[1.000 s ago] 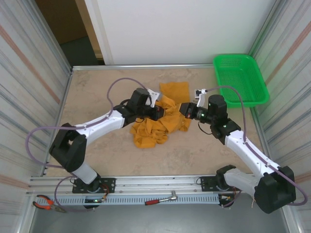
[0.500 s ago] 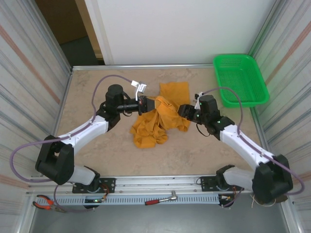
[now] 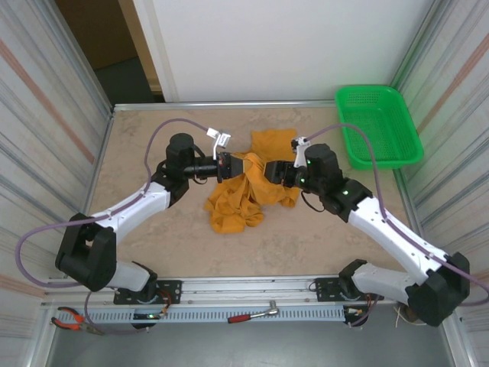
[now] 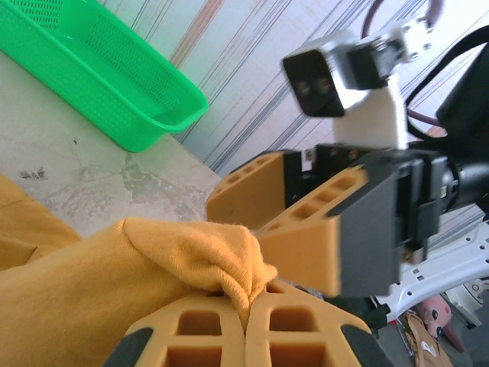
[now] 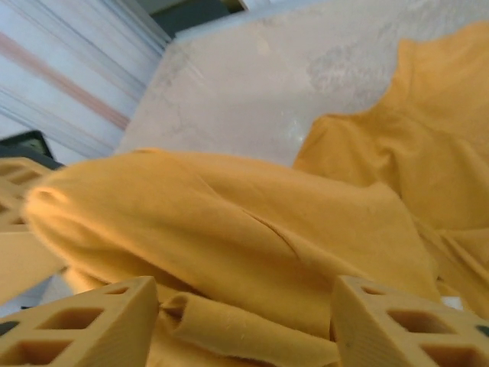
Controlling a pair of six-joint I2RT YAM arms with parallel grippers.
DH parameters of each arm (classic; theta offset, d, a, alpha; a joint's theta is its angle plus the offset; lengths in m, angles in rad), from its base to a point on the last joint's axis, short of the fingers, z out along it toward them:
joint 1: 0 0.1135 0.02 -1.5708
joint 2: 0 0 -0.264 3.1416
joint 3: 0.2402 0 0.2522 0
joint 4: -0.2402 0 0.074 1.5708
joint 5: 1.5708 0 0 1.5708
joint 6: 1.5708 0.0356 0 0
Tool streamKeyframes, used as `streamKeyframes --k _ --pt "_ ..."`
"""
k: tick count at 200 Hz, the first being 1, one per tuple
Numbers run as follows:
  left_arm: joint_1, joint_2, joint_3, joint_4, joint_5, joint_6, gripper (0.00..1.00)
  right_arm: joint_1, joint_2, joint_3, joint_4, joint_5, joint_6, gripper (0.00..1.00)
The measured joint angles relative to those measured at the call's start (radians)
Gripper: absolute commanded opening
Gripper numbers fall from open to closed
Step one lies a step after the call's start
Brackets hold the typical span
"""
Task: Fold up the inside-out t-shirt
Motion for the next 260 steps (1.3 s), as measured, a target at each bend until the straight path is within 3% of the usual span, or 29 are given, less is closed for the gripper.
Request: streamKeyframes --k 15,72,97,115,163,199,260 --pt "0.0 -0.006 -0.005 -0.002 0.0 0.0 0.0 0.005 0.027 0.0 -0.004 0.0 -0.007 0.0" --pt "0.023 -0.018 -0.067 -0.006 -0.069 -0.002 0.0 -0.059 -0.028 0.133 -0.083 -0.026 -0.03 0.0" --pt "0.044 -0.011 -0.098 0.002 -0.09 -0.014 0.45 -0.109 -0.143 0.192 -0.061 -0.085 -0.018 0.0" --pt "0.045 -0.008 -0.109 0.006 -0.098 -0.03 0.58 -0.122 -0.209 0.198 -0.027 -0.112 -0.003 0.0" --pt "0.041 -0.079 -0.107 -0.085 -0.148 0.01 0.68 -0.172 -0.2 0.106 0.027 -0.182 0.007 0.0" --pt "-0.032 -0.145 0.019 -0.23 -0.235 0.116 0.7 -0.181 -0.172 0.071 0.014 -0.243 0.005 0.0" --pt "-0.17 -0.008 0.217 -0.402 -0.41 0.282 0.7 -0.18 -0.177 0.044 0.028 -0.275 0.005 0.0"
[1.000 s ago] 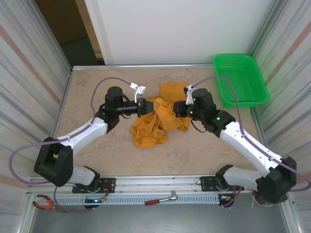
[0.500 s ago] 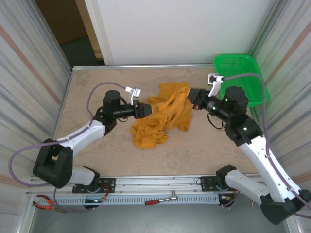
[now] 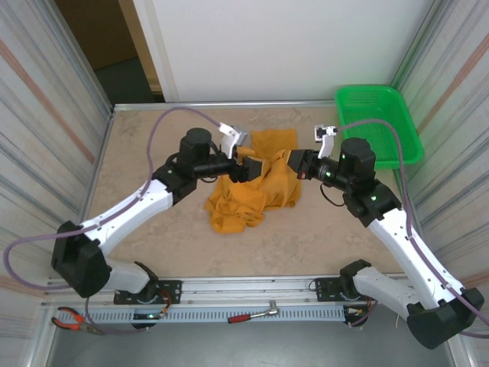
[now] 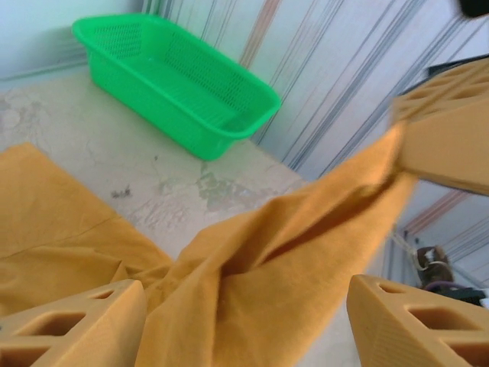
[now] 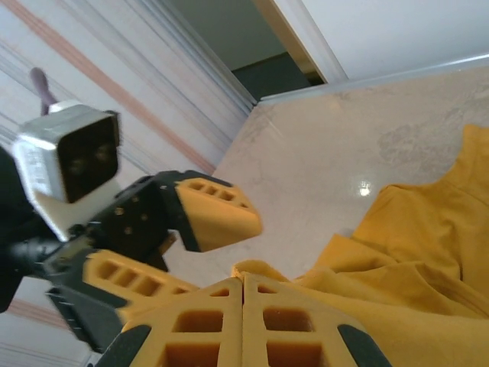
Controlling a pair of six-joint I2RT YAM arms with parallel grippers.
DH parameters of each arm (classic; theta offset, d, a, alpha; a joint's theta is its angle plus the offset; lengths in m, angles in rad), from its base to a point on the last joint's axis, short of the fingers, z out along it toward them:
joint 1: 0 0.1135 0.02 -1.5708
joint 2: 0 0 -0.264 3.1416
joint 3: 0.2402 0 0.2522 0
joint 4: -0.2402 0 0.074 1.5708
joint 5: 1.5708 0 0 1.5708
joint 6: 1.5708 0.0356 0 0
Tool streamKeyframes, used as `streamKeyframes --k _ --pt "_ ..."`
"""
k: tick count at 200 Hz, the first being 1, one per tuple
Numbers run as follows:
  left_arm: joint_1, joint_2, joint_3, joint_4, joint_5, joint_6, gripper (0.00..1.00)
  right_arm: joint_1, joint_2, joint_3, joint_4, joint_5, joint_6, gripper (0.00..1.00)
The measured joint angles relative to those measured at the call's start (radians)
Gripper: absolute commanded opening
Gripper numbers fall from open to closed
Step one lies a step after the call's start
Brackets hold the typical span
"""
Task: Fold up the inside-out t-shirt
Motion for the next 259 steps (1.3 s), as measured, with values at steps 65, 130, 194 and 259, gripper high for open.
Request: streamKeyframes --k 65,130,194,259 --pt "-0.02 0.175 0.048 -0.066 -0.025 0.052 0.7 0.0 -0.008 -0.003 0.002 -0.003 0.003 0.0" --pt "-0.025 0.318 0.096 0.062 0.159 -0.008 0.0 -0.058 -0.052 -0.055 0.011 0.002 0.003 0.0" --pt "0.14 0.191 -0.02 0.407 0.484 -0.282 0.0 -0.181 0.028 -0.207 0.052 0.064 0.018 0.0" --pt "0.125 0.185 -0.02 0.559 0.637 -0.449 0.44 -0.166 0.121 -0.158 0.075 0.042 0.021 0.0"
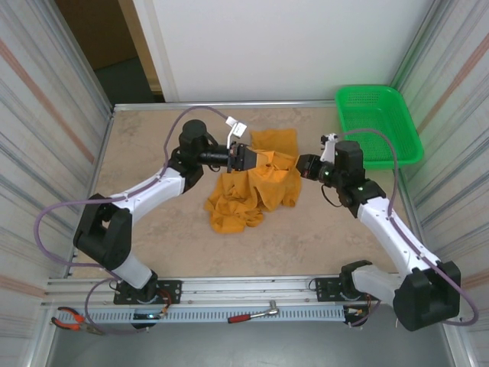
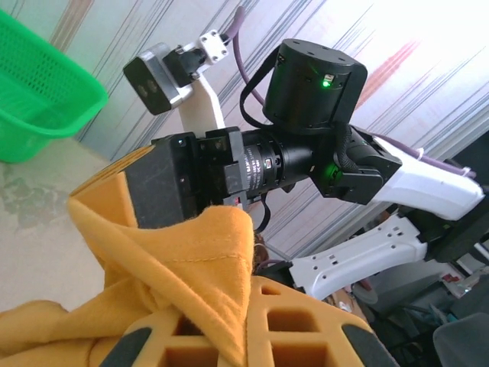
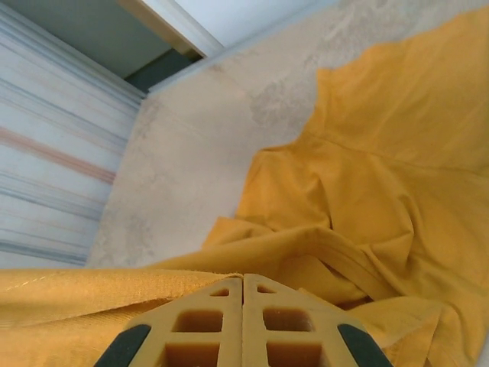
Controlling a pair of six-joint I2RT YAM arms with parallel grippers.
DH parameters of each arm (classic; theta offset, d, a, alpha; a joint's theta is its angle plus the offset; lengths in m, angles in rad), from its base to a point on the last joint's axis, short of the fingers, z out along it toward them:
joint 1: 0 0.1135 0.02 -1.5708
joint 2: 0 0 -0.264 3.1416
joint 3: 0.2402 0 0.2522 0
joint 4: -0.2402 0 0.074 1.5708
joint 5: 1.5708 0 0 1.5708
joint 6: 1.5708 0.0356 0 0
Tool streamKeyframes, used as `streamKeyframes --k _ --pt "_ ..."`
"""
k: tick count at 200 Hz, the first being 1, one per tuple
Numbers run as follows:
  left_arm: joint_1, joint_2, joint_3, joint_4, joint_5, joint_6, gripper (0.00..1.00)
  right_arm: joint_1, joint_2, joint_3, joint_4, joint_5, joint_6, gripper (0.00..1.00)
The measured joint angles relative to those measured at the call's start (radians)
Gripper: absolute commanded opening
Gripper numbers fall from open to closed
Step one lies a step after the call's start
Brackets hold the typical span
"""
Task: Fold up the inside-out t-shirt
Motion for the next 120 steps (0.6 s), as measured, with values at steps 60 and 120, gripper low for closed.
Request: streamKeyframes --k 60,120 --pt "0.045 -0.069 -0.053 -0.105 -0.192 0.047 0.61 0.0 -0.175 0.032 -0.063 -0.005 0.001 0.0" --pt "-0.193 -0.229 0.032 -0.535 -0.729 0.403 0.61 0.023 -0.16 0.04 -0.084 -0.012 0.001 0.0"
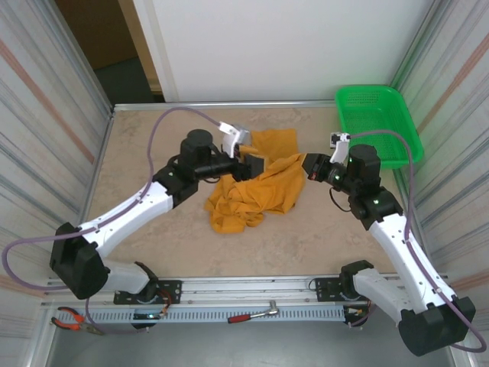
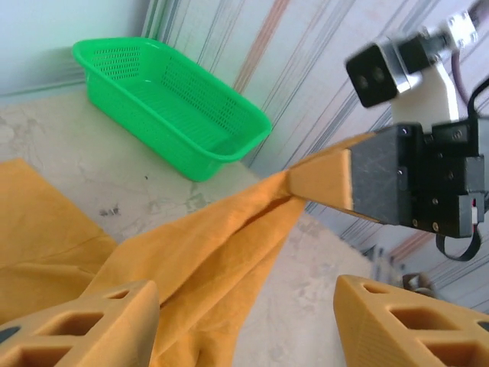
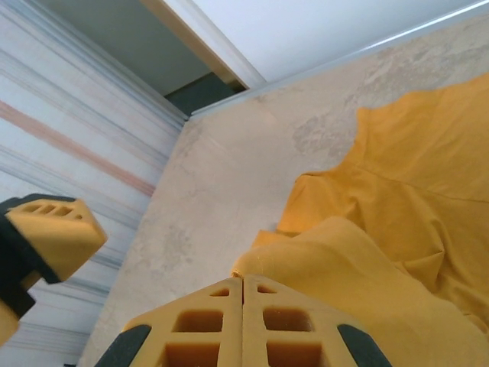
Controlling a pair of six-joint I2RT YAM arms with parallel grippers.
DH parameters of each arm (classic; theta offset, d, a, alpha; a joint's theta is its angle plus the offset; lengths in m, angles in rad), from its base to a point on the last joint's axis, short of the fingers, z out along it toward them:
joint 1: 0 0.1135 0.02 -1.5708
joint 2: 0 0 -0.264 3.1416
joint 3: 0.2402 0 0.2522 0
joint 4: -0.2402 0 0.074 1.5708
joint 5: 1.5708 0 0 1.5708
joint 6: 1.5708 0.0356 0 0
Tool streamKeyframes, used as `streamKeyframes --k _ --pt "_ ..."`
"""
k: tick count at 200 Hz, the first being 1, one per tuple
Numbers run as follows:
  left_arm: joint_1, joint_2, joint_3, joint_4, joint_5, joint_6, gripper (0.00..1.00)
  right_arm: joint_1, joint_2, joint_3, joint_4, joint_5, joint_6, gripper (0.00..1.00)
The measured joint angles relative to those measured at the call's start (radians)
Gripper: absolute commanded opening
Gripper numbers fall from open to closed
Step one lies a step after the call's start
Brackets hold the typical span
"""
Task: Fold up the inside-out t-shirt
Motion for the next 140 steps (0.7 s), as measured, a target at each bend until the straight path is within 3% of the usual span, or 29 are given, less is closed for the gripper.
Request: streamKeyframes --k 26,57,140 --pt "-0.087 0.032 0.052 -0.081 -0.167 0.106 0.61 0.023 0.0 0.0 0.0 -0.003 0.0 0.0" --pt "-0.105 0.121 0.069 -0.121 -0.27 0.174 0.63 0.04 0.0 0.002 0.0 -0.006 0.0 0.0" --pt "-0.092 0.32 0.175 -0.164 -0.31 0.249 0.63 0.077 -0.008 0.007 -0.003 -0.006 0.008 0.0"
